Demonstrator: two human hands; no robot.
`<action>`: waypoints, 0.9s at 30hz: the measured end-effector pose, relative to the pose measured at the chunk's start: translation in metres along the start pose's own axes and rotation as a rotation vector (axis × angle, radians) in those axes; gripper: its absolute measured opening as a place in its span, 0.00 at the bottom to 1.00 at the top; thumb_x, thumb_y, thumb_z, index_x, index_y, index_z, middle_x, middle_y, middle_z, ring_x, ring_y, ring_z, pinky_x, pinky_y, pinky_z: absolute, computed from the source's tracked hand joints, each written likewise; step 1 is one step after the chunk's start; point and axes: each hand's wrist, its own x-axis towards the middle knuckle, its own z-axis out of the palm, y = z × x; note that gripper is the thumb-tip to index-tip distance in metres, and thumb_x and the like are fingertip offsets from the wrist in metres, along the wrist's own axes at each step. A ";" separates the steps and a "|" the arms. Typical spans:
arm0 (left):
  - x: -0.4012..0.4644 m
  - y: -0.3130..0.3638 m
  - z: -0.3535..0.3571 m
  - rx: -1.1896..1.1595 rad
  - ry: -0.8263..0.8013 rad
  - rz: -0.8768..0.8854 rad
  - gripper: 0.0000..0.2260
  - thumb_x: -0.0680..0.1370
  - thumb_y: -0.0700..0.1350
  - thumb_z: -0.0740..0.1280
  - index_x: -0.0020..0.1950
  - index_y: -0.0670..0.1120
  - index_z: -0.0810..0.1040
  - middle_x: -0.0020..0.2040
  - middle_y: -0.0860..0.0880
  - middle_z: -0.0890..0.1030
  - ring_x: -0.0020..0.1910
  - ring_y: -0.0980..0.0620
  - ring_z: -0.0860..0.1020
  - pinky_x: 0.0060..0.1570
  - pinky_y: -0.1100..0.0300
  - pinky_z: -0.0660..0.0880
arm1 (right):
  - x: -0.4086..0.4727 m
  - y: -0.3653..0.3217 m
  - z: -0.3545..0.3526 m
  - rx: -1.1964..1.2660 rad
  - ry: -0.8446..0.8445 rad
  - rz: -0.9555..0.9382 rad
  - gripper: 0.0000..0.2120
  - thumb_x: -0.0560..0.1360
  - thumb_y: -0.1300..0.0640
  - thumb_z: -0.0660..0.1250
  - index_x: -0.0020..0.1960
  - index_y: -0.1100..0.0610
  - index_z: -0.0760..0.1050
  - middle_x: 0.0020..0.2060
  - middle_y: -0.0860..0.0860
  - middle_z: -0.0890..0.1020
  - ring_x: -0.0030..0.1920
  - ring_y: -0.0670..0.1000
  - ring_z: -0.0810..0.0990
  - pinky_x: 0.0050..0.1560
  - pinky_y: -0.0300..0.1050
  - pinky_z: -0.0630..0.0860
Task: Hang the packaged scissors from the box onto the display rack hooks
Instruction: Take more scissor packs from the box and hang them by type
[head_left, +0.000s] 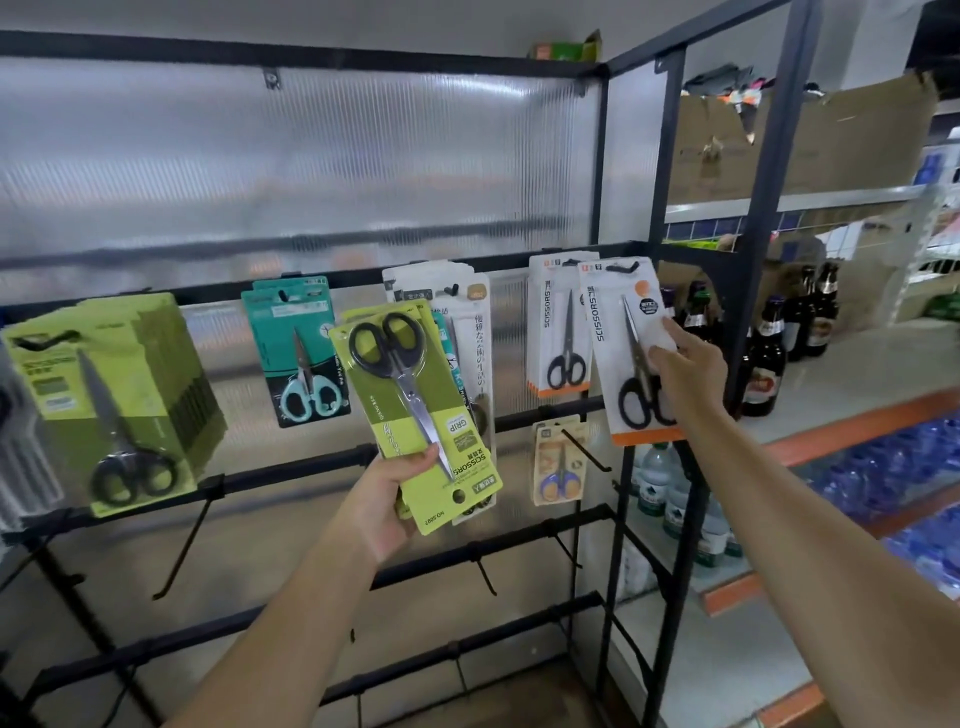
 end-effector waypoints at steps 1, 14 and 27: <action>0.000 0.000 0.000 -0.002 0.000 0.000 0.22 0.65 0.43 0.69 0.59 0.45 0.78 0.51 0.45 0.85 0.46 0.47 0.84 0.41 0.55 0.76 | 0.006 -0.004 0.005 -0.052 -0.020 -0.014 0.26 0.73 0.64 0.61 0.70 0.52 0.68 0.34 0.45 0.78 0.25 0.43 0.68 0.22 0.30 0.64; -0.008 -0.007 -0.029 -0.044 0.022 0.067 0.18 0.64 0.44 0.72 0.54 0.48 0.81 0.52 0.44 0.84 0.49 0.45 0.83 0.37 0.56 0.80 | -0.076 -0.037 0.074 0.104 -0.479 -0.024 0.08 0.76 0.60 0.64 0.54 0.57 0.77 0.46 0.49 0.81 0.46 0.49 0.79 0.47 0.38 0.78; -0.065 -0.015 -0.082 -0.113 0.195 0.142 0.23 0.68 0.48 0.67 0.62 0.41 0.75 0.51 0.42 0.83 0.47 0.44 0.82 0.40 0.50 0.82 | -0.205 -0.040 0.129 0.220 -0.881 0.109 0.10 0.72 0.68 0.68 0.38 0.55 0.76 0.34 0.49 0.80 0.38 0.49 0.77 0.40 0.44 0.71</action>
